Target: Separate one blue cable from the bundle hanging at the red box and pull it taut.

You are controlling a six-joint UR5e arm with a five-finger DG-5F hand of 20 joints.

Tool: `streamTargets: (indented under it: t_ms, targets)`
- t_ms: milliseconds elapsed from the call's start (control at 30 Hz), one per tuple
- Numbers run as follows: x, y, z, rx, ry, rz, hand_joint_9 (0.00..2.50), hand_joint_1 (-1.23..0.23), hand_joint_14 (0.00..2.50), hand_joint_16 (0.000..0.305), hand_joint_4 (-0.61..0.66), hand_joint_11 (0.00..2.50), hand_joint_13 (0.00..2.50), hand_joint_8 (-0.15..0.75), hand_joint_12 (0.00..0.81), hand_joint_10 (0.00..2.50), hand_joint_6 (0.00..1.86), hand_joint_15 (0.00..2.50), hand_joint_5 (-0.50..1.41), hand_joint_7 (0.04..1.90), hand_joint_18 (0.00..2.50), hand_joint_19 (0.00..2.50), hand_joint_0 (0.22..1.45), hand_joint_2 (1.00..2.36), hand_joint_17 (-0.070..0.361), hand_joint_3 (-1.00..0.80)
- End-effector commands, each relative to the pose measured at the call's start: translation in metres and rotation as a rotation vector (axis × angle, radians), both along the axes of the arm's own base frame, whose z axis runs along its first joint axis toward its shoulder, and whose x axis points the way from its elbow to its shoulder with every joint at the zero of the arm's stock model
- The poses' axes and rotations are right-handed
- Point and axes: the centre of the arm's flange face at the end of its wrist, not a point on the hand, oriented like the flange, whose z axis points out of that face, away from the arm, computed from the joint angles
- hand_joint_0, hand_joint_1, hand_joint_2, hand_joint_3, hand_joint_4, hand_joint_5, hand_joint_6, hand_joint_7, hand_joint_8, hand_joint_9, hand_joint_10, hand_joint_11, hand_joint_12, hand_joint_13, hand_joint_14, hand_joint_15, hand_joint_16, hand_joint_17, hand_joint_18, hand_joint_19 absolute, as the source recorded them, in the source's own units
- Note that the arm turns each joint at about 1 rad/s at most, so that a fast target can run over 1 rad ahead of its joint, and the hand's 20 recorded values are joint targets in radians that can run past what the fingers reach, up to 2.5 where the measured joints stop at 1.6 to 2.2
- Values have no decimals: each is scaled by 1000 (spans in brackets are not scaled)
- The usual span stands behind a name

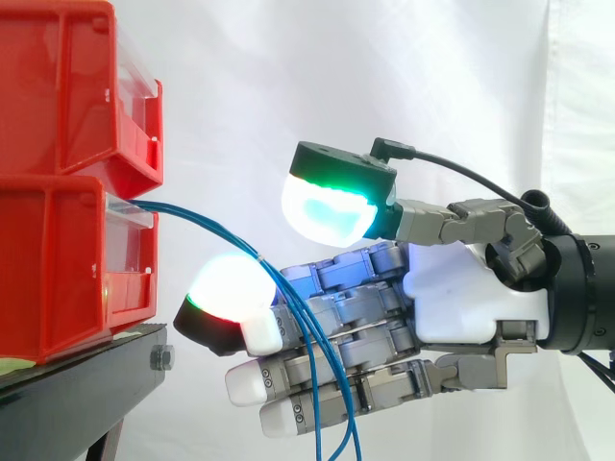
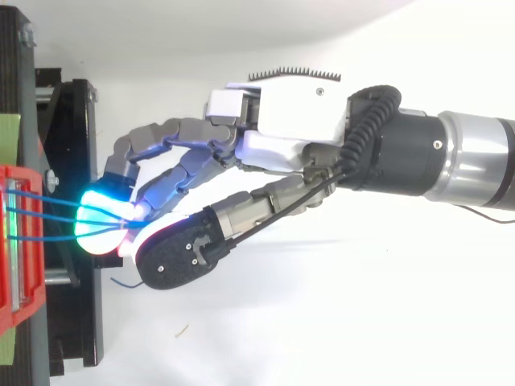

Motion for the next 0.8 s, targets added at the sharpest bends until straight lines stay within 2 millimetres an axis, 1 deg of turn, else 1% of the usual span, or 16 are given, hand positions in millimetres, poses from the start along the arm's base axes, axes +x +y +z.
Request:
streamTargets:
  t_ms: [0, 200, 300, 333, 400, 500, 567, 600, 633, 767]
  targets:
    - [0, 3, 0, -3, 1, 3, 792, -697, 9, 26, 234, 391, 710, 297, 290, 13, 503, 223, -128, 1085, 522, 189, 660, 1012, 59, -283]
    - [1, 8, 0, -25, 1, 8, 799, -704, 9, 26, 215, 395, 730, 295, 291, 11, 502, 233, -119, 1164, 536, 201, 662, 1013, 58, -263]
    - [1, 8, 0, -24, 1, 8, 804, -707, 9, 26, 207, 413, 736, 297, 291, 12, 501, 237, -112, 1221, 543, 203, 665, 1015, 59, -247]
    - [0, 9, -1, -23, 4, 9, 805, -708, 9, 26, 194, 412, 739, 297, 290, 12, 500, 240, -110, 1266, 545, 202, 666, 1013, 59, -245]
    - [1, 9, 0, -23, 4, 12, 808, -708, 10, 26, 188, 425, 745, 299, 294, 12, 522, 244, -114, 1239, 552, 215, 666, 1013, 59, -249]
    - [-2, 5, 4, -23, 10, 8, 812, -706, 10, 26, 186, 428, 751, 300, 291, 12, 542, 249, -117, 1216, 555, 218, 662, 1012, 59, -266]
    - [-4, 1, 11, -25, 13, 5, 813, -706, 10, 26, 180, 440, 756, 299, 293, 14, 561, 253, -120, 1193, 559, 224, 660, 1012, 60, -270]
    - [-5, 0, 10, -29, 19, 3, 814, -706, 10, 27, 181, 434, 758, 298, 293, 12, 562, 256, -120, 1192, 560, 214, 660, 1012, 60, -272]
    - [-7, -5, 18, -45, 22, -1, 814, -703, 10, 26, 187, 432, 760, 301, 292, 14, 564, 261, -120, 1192, 561, 224, 658, 1012, 60, -275]
    - [-14, -16, 35, -89, 28, -14, 817, -702, 10, 27, 184, 443, 764, 305, 295, 12, 568, 261, -120, 1180, 563, 231, 656, 1012, 60, -278]
